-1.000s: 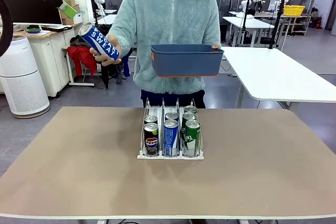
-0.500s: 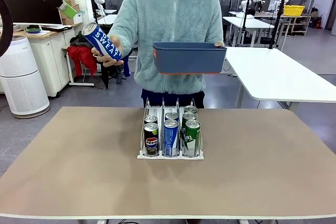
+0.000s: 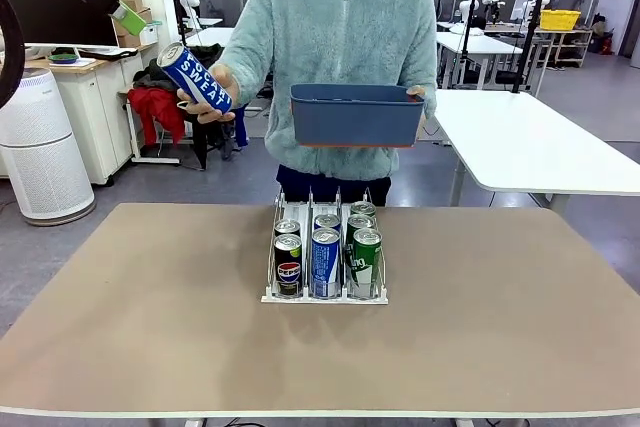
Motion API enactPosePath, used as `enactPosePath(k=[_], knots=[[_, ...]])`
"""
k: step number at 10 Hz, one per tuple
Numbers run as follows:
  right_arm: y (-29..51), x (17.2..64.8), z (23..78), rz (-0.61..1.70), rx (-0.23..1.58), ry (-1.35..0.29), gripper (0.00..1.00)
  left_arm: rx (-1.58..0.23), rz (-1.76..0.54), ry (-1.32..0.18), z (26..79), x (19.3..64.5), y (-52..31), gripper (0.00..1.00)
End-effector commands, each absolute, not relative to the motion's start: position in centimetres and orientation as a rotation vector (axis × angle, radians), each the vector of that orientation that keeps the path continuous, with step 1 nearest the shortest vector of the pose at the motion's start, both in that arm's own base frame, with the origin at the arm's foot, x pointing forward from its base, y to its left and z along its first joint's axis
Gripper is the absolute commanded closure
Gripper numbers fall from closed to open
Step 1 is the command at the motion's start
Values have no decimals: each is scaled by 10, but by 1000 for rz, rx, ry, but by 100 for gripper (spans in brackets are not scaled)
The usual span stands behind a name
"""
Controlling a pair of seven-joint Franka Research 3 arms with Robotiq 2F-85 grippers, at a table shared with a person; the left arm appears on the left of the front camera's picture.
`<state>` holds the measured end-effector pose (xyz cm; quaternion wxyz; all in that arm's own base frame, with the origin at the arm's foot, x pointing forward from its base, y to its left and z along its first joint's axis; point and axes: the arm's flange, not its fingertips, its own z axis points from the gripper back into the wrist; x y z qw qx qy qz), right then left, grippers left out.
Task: Fill the beverage cans into the dispenser.
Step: Pick up the Ionic drink handed by the human.
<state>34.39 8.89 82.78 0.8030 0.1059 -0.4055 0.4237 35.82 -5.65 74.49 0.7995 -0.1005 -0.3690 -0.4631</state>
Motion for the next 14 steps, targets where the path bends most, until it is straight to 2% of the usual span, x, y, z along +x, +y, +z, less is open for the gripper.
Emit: enactPosePath(k=[1, 6, 14], knots=[[89, 344, 828, 906, 226, -872, 0, -221, -995, -801, 744, 360, -56, 0], [89, 344, 828, 906, 226, -872, 0, -211, -964, -801, 738, 375, -50, 0], [89, 344, 828, 906, 226, -872, 0, -292, -972, -804, 690, 424, -47, 0]])
